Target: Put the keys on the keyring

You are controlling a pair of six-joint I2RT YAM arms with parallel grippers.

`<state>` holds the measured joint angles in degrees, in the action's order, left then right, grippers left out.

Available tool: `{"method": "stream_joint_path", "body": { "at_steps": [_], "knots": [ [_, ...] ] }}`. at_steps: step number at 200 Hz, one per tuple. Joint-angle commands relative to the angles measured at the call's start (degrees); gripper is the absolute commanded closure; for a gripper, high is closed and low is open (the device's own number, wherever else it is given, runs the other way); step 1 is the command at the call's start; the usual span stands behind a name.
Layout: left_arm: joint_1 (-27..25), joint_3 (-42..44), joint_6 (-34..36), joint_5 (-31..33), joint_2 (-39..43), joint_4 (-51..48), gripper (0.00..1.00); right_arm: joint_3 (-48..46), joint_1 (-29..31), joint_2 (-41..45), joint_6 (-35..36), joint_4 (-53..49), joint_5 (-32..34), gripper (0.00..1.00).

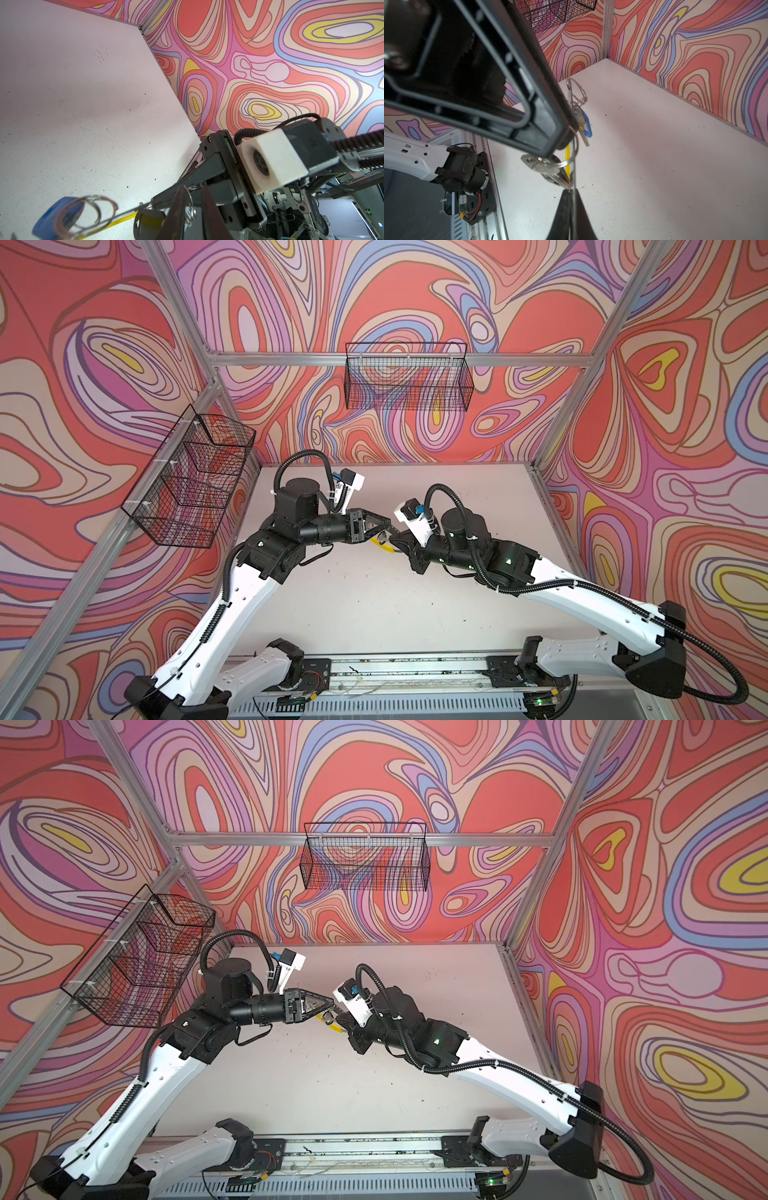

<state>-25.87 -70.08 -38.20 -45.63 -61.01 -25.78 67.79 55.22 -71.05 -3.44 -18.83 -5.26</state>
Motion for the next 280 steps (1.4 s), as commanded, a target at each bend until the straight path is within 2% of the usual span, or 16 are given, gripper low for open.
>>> {"method": "stream_joint_path", "body": {
  "at_steps": [1, 44, 71, 94, 103, 119, 133, 145, 189, 225, 280],
  "knots": [
    [-0.08, 0.21, -1.15, 1.94, 0.45, 0.87, 0.9, 0.36, 0.47, 0.03, 1.13, 2.75, 0.33, 1.0],
    [-0.2, -0.67, 0.06, 4.34, -0.45, -3.54, 1.0, 0.26, 0.43, 0.69, 1.05, 3.01, 0.15, 1.0],
    [-0.28, -1.77, -0.87, 5.76, -0.65, -4.36, 1.0, -0.12, 0.42, 0.73, 0.79, 3.14, 0.13, 1.0],
    [-0.72, -6.02, 0.12, 9.33, -1.75, -9.9, 1.0, 0.48, 0.5, 0.55, 0.54, 2.07, 0.86, 1.0],
    [-1.13, -7.91, 0.52, 11.07, -2.44, -12.65, 1.0, 1.16, 0.48, 0.81, 0.58, 1.3, 0.94, 0.82],
    [-2.82, -11.84, 2.16, 15.5, -4.18, -18.2, 1.0, 2.51, 0.42, 1.64, 0.66, 0.44, 0.85, 0.6],
    [-4.86, -14.39, 2.61, 20.11, -5.51, -21.39, 1.0, 3.72, 0.48, 2.13, 0.78, -0.01, 0.89, 0.47],
    [-6.35, -15.87, 2.06, 23.81, -6.34, -22.54, 1.0, 5.43, 0.47, 1.69, 1.02, -1.24, 1.44, 0.43],
    [-9.63, -20.67, 3.68, 30.9, -8.43, -25.36, 1.0, 10.75, 0.58, -1.63, 4.38, -5.39, 6.28, 0.38],
    [-9.82, -24.76, 5.09, 30.11, -11.43, -27.74, 1.0, 14.47, 0.59, -5.1, 6.54, -9.9, 5.6, 0.38],
    [-10.03, -24.53, 1.75, 30.19, -11.28, -24.2, 1.0, 12.64, 0.54, -5.71, 7.31, -6.02, 6.78, 0.36]
  ]
}}
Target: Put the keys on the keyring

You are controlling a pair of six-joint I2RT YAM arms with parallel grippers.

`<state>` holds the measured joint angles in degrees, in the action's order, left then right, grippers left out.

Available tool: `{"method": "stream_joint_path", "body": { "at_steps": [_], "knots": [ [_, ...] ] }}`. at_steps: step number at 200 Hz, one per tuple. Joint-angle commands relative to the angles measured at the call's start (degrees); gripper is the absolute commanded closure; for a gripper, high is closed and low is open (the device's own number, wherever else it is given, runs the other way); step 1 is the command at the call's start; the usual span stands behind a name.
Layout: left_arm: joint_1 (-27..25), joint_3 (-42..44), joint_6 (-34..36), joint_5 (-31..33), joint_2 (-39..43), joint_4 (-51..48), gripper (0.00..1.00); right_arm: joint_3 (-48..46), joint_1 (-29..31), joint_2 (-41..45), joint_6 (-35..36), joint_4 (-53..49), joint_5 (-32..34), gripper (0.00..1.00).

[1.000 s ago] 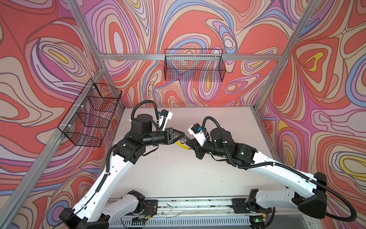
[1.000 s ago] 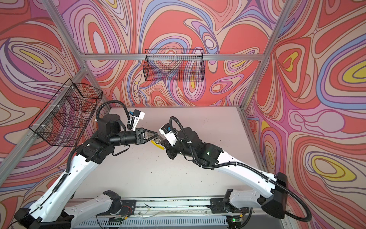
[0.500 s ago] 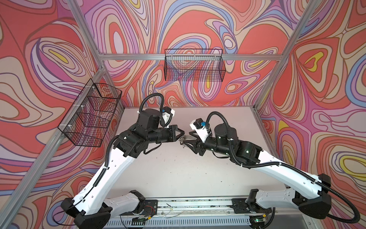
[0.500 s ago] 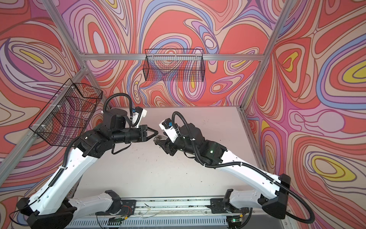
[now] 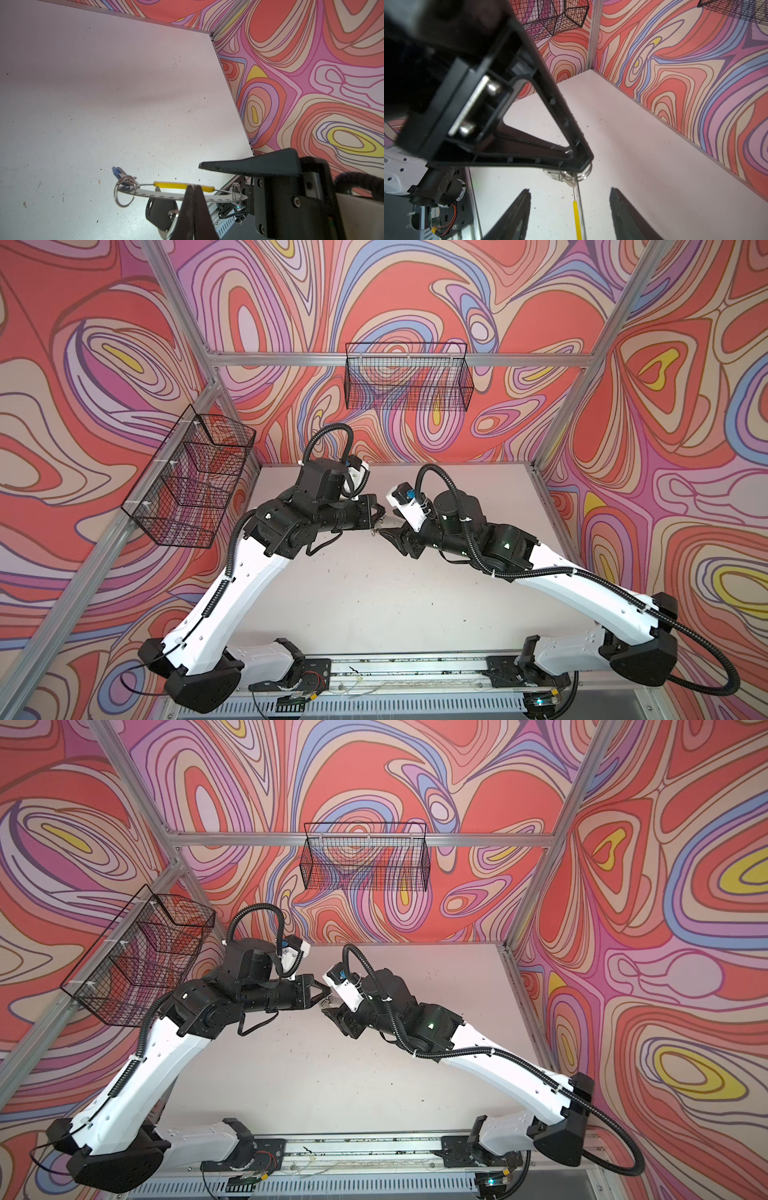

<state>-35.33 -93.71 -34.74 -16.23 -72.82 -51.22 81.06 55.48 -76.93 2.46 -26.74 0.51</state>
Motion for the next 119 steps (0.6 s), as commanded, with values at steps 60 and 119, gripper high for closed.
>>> {"method": "stream_joint_path", "body": {
  "at_steps": [60, 119],
  "knots": [
    [-1.83, 0.74, -4.54, 2.31, 1.98, 3.57, 1.0, -0.77, 0.25, -3.02, -0.21, 9.81, 2.3, 0.38],
    [-2.2, 2.26, -5.45, 4.73, 3.37, 3.5, 1.0, -3.59, 0.27, -1.07, -4.3, 14.11, 13.97, 0.53]
  ]
}}
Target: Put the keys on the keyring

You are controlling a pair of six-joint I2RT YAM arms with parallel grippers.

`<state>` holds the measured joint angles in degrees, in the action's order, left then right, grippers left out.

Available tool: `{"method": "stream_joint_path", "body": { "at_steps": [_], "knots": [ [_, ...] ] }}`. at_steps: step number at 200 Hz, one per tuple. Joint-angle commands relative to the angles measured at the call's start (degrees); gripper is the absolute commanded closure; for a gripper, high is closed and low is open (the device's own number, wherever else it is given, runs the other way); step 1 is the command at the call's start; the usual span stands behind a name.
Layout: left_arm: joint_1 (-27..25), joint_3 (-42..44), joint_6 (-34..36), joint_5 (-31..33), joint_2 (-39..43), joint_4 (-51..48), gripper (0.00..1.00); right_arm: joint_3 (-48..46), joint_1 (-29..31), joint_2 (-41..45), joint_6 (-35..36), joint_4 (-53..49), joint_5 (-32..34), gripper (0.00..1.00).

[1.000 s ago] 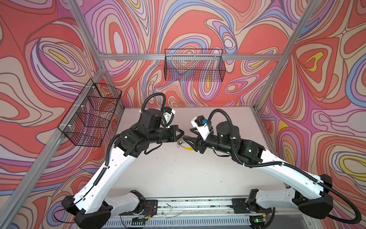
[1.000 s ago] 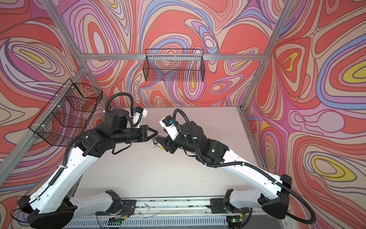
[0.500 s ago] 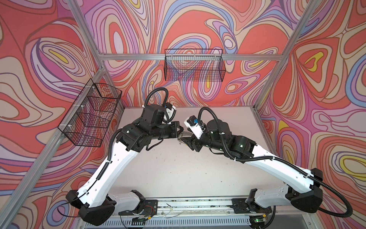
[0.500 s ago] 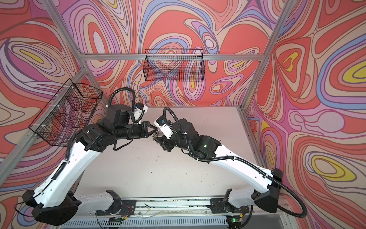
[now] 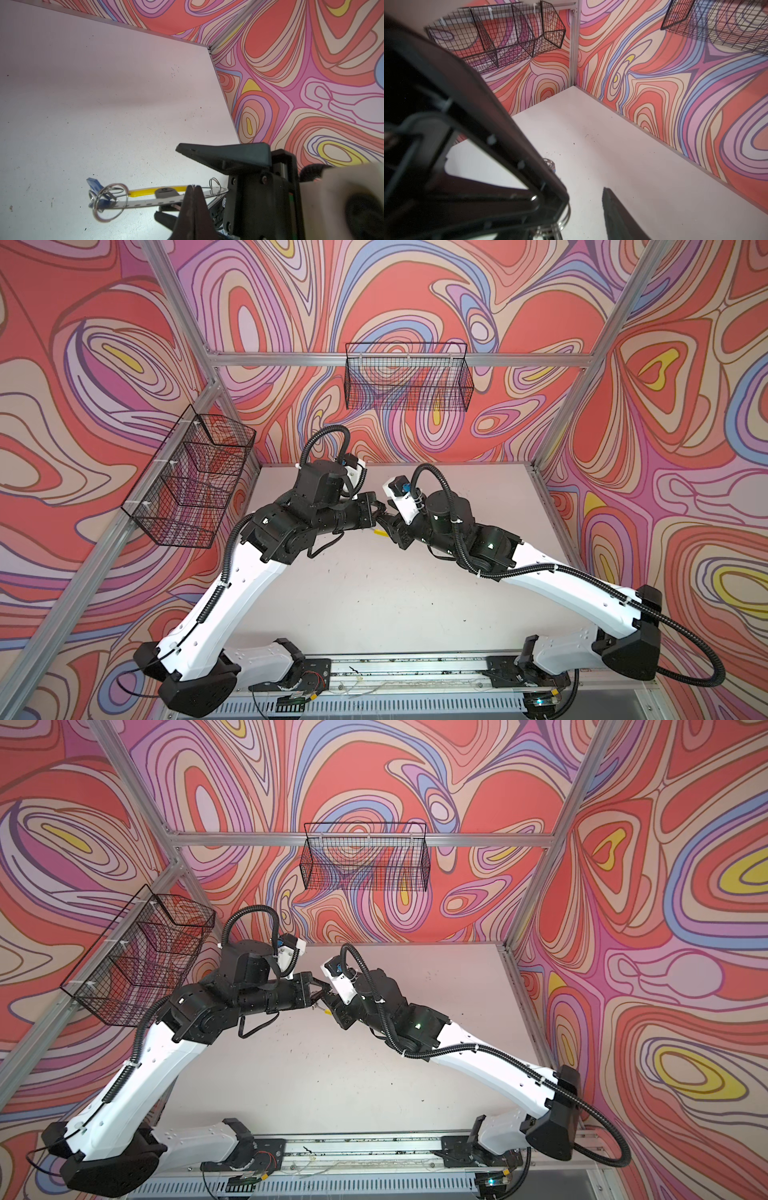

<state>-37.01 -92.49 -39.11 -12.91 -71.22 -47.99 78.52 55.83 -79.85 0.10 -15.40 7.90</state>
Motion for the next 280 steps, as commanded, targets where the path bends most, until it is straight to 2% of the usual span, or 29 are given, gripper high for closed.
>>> {"method": "stream_joint_path", "body": {
  "at_steps": [1, 42, 58, 87, 114, 142, 175, 206, 216, 227, 242, 268, 280],
  "knots": [
    [-0.52, 1.01, -1.07, 1.45, 1.82, 0.26, 1.0, -1.01, -0.04, 1.86, -2.08, 2.51, 6.6, 0.54],
    [-0.57, 0.44, -0.34, 1.19, 1.72, -0.45, 1.0, 0.5, -0.02, 1.83, -2.82, -3.06, 4.48, 0.73],
    [-0.53, -1.0, 0.81, 1.48, 1.2, -2.01, 1.0, 0.49, -0.1, 2.09, -2.56, -4.8, 3.99, 0.84],
    [-0.52, -3.32, 3.16, 1.15, 0.18, -4.57, 1.0, 0.89, -0.08, 2.04, -2.14, -7.73, 3.03, 0.9],
    [-0.53, -5.1, 5.52, 0.15, -0.82, -6.26, 1.0, 0.76, -0.06, 2.69, -1.89, -7.91, 1.13, 1.0],
    [-0.51, -8.75, 10.6, 0.36, -2.22, -10.5, 1.0, 0.09, -0.08, 3.47, -1.27, -7.98, -0.32, 1.0],
    [-0.51, -11.92, 15.38, -3.21, -2.83, -11.81, 1.0, -2.16, -0.04, 5.07, -1.1, -6.78, -3.83, 1.0],
    [-0.51, -6.1, 13.96, -5.91, 1.66, -2.82, 0.61, -4.51, -0.1, 6.67, -3.49, -3.14, -5.7, 1.0],
    [-0.51, -3.17, 13.48, -5.27, 4.2, 0.62, 0.53, -5.21, -0.1, 7.2, -4.6, -1.73, -6.16, 1.0],
    [-0.51, -0.49, 12.98, -4.42, 6.83, 3.69, 0.49, -5.79, -0.07, 7.76, -5.81, -0.51, -6.07, 1.0],
    [-0.51, 2.78, 11.69, -3.73, 9.12, 6.91, 0.49, -6.76, -0.07, 8.52, -7.41, 1.22, -5.6, 1.0],
    [-0.51, 10.27, 8.41, -3.0, 11.3, 13.25, 0.62, -7.18, -0.05, 8.67, -10.13, 2.6, -3.2, 1.0],
    [-0.58, 13.64, 6.92, -3.41, 11.63, 16.55, 0.64, -6.75, -0.04, 8.31, -11.59, 2.61, -1.72, 1.0]
  ]
}}
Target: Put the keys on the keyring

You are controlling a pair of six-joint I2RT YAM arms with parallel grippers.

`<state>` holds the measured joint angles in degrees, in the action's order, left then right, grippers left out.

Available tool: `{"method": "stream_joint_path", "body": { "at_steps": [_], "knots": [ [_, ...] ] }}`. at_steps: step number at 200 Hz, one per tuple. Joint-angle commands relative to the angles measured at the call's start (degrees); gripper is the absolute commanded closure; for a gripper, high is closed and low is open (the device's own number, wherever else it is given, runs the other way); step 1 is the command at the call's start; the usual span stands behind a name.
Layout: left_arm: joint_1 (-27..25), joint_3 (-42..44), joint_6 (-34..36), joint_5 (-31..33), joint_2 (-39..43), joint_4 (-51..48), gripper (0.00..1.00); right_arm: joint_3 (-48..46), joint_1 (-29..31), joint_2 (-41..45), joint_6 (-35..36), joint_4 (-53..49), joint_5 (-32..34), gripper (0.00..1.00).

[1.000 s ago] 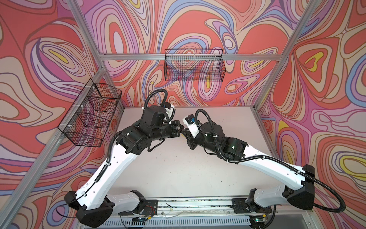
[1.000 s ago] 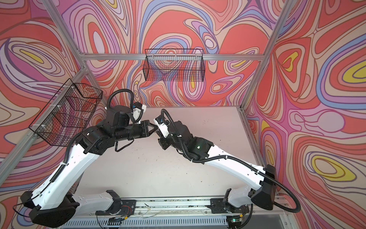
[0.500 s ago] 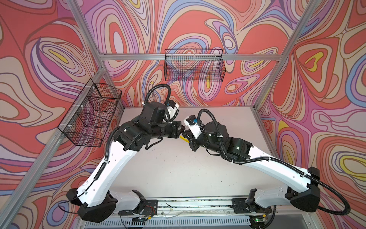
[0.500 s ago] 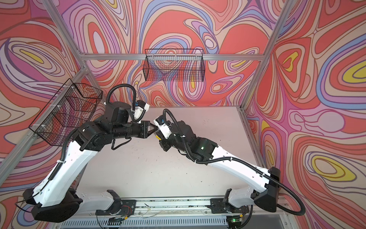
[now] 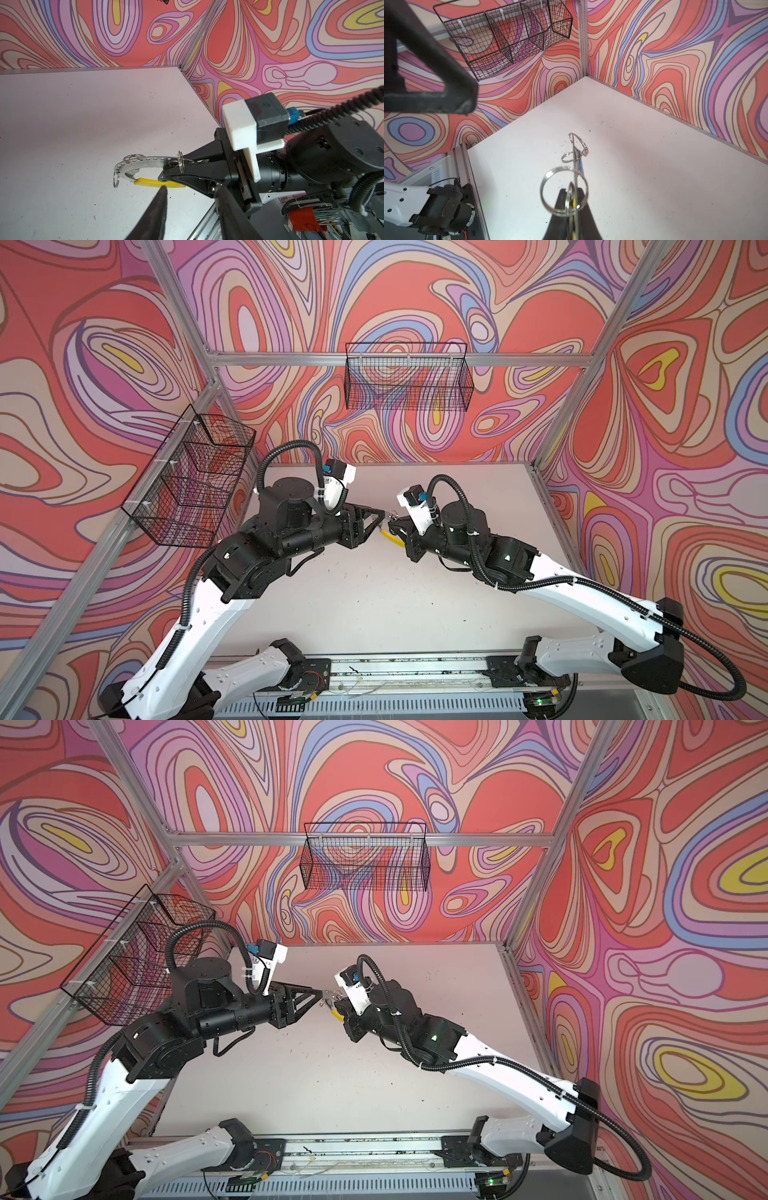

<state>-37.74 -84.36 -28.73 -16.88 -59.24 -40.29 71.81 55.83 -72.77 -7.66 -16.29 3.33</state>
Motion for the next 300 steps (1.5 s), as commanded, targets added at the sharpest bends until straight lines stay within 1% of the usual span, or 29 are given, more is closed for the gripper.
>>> {"method": "stream_joint_path", "body": {
  "at_steps": [1, 13, 31, 57, 127, 162, 193, 220, 256, 300],
  "knots": [
    [0.13, 5.65, -3.58, 0.55, -0.26, 9.19, 0.64, -0.02, -0.08, 1.19, -3.93, 3.48, 2.92, 1.0],
    [0.04, 8.18, -4.34, 0.36, -0.13, 12.25, 0.67, -0.12, -0.05, 1.31, -4.83, 4.09, 3.08, 1.0],
    [-0.05, 10.35, -5.04, -0.15, -0.26, 15.68, 0.67, -0.91, -0.04, 1.71, -4.95, 5.08, 3.34, 1.0],
    [-0.06, 10.79, -5.0, -2.26, -1.24, 17.95, 0.67, -0.91, -0.06, 0.95, -4.64, 4.64, 4.14, 1.0],
    [-0.14, 10.98, -4.49, -2.54, -1.05, 18.06, 0.63, -0.86, -0.05, 0.44, -4.73, 5.35, 3.86, 1.0],
    [-0.14, 11.19, -3.28, 0.27, 0.69, 16.88, 0.62, -0.63, -0.11, 0.21, -4.91, 4.76, 3.87, 1.0],
    [-0.16, 9.6, -1.02, -0.59, 0.64, 14.85, 0.62, 0.5, -0.08, -0.87, -5.0, 3.56, 3.24, 1.0],
    [-0.23, 7.42, 0.97, 0.28, -1.03, 12.15, 0.64, 0.27, -0.04, -0.62, -5.0, 4.12, 2.91, 1.0],
    [-0.23, 7.36, 0.27, -1.16, -2.53, 12.9, 0.66, 0.09, -0.05, -0.39, -5.0, 4.09, 3.18, 1.0],
    [-0.32, 8.23, -0.19, -1.62, -3.11, 13.28, 0.65, 0.14, -0.07, -0.53, -4.9, 4.56, 2.86, 1.0]
  ]
}}
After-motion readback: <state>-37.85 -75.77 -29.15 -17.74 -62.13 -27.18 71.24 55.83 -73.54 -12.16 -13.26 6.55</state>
